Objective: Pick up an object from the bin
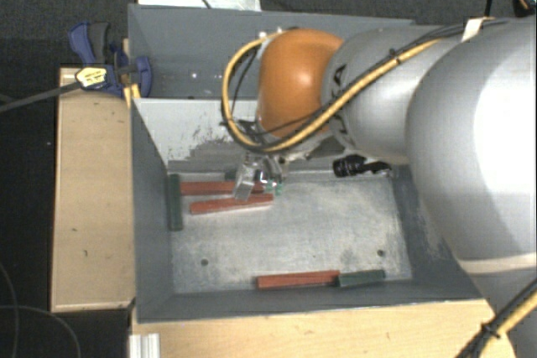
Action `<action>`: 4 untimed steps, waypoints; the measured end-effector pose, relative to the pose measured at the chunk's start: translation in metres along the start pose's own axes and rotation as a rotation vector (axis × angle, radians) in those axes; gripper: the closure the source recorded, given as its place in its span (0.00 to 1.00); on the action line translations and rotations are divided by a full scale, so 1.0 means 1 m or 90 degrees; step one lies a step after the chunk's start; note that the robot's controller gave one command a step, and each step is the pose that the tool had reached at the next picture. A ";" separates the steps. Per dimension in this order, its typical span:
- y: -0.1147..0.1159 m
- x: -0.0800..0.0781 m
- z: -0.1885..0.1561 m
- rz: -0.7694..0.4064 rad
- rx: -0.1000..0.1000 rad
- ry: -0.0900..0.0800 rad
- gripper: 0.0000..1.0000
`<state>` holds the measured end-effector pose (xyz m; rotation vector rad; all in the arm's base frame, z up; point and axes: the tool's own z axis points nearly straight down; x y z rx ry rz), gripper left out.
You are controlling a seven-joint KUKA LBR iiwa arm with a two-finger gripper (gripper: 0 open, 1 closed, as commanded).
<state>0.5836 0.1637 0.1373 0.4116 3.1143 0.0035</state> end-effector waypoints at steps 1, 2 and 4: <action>-0.001 -0.001 -0.002 0.000 0.000 -0.002 0.00; 0.030 0.004 0.071 -0.041 0.002 0.004 0.00; 0.034 0.004 -0.110 -0.161 -0.002 -0.007 1.00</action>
Offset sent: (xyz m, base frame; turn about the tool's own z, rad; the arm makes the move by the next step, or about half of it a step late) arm 0.0000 0.0000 0.0000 0.0000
